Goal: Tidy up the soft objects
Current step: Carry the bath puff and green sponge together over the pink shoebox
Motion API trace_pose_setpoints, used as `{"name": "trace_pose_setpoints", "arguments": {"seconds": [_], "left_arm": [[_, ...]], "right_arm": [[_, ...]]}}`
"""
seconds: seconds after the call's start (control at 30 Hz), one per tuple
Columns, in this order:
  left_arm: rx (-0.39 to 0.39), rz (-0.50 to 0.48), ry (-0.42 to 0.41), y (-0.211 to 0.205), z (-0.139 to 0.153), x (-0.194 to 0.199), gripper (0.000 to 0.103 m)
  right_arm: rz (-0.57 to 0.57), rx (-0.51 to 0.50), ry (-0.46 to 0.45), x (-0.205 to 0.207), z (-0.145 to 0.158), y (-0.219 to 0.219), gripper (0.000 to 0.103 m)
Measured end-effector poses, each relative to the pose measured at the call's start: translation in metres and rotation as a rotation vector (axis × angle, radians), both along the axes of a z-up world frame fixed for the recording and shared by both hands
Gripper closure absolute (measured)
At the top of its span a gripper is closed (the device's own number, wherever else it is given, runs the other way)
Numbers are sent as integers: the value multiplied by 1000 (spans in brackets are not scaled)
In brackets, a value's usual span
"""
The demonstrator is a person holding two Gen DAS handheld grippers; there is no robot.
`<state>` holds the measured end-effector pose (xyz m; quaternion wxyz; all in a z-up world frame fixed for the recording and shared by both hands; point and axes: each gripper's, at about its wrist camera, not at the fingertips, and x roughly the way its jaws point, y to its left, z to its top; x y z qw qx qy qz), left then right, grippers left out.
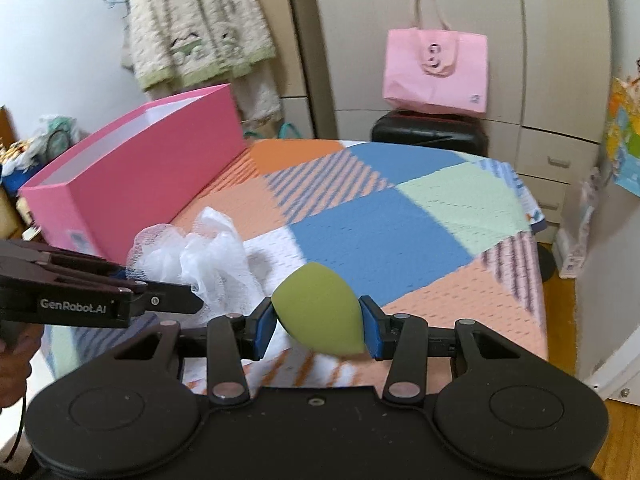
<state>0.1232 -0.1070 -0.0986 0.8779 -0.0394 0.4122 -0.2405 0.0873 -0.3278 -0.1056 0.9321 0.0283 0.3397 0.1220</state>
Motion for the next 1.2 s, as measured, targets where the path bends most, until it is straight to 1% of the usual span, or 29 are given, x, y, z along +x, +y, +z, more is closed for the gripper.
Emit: {"name": "trace_pose_setpoints", "arguments": {"seconds": [0.17,0.3,0.43,0.53,0.6,0.67,0.8,0.9,1.0,1.13,1.2], "left_arm": [[11,-9,13,16,6,-17,75],[3,-21,39,30,14,-27,75],[27,-31,21,44,30,-39,75],[-2,-32,24,59,44,-45,75],[-1,-28,-2,68,56,-51,75],[5,-20,-40,75,68,-57,75],[-26,-6,-91,94,89,-61,75],[-42,42,-154,113,103,-55,75],[-64,86,-208,133,116,-47,75],[-84,121,-245,150,127,-31,75],[-99,131,-256,157,128,-20,75]], "right_arm": [[72,13,-9,-16,7,19,53],[122,50,-3,-24,13,31,53],[166,85,17,-24,18,41,53],[196,85,15,-25,26,51,53],[219,96,14,-25,31,57,53],[238,127,17,-24,39,62,52],[276,166,2,-18,56,74,52],[302,157,-38,-13,72,86,52],[326,169,-63,-1,87,96,52],[368,155,-107,17,104,116,52],[382,171,-113,29,108,125,52]]}}
